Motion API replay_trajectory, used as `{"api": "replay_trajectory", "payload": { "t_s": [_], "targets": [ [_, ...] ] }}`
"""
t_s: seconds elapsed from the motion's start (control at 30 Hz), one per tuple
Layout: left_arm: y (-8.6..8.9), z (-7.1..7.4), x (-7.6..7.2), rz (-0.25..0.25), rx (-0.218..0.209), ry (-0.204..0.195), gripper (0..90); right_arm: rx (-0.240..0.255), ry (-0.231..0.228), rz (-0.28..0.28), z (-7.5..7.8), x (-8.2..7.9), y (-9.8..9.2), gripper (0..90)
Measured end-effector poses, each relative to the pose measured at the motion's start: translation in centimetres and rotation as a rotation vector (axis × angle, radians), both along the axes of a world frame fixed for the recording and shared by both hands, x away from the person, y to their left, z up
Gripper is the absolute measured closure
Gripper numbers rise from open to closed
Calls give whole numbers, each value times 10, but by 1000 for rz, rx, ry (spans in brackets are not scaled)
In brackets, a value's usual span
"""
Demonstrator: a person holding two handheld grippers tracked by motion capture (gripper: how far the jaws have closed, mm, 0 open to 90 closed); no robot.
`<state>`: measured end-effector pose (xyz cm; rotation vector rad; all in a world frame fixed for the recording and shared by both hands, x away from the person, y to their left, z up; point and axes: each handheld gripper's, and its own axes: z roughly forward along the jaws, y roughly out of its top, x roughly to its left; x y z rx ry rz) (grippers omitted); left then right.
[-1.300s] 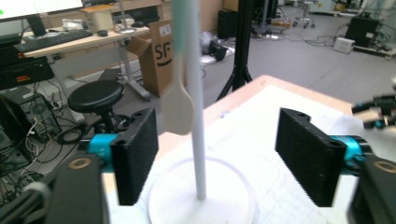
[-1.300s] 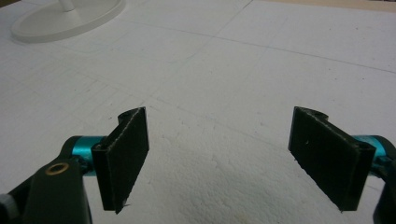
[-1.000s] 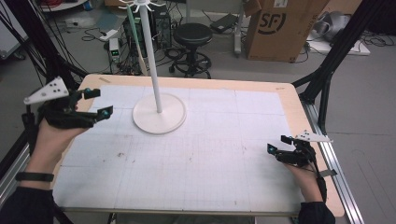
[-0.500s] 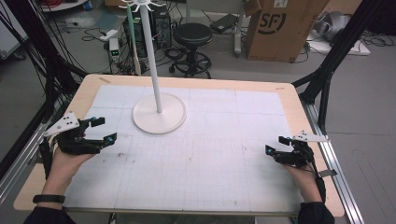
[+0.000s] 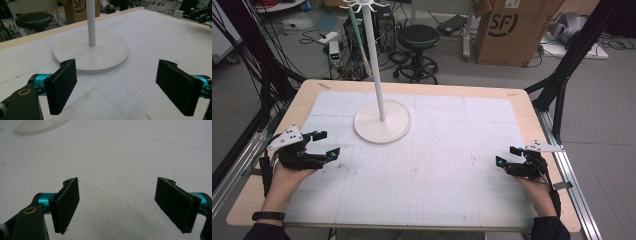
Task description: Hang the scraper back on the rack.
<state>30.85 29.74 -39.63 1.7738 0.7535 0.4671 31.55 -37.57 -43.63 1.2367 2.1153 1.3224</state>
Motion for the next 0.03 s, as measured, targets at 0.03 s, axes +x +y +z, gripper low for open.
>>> {"api": "replay_trajectory", "payload": {
  "t_s": [0.03],
  "targets": [
    [0,-1,0,4,-1,0,177,0,0,0,0,0,0,195]
  ]
}}
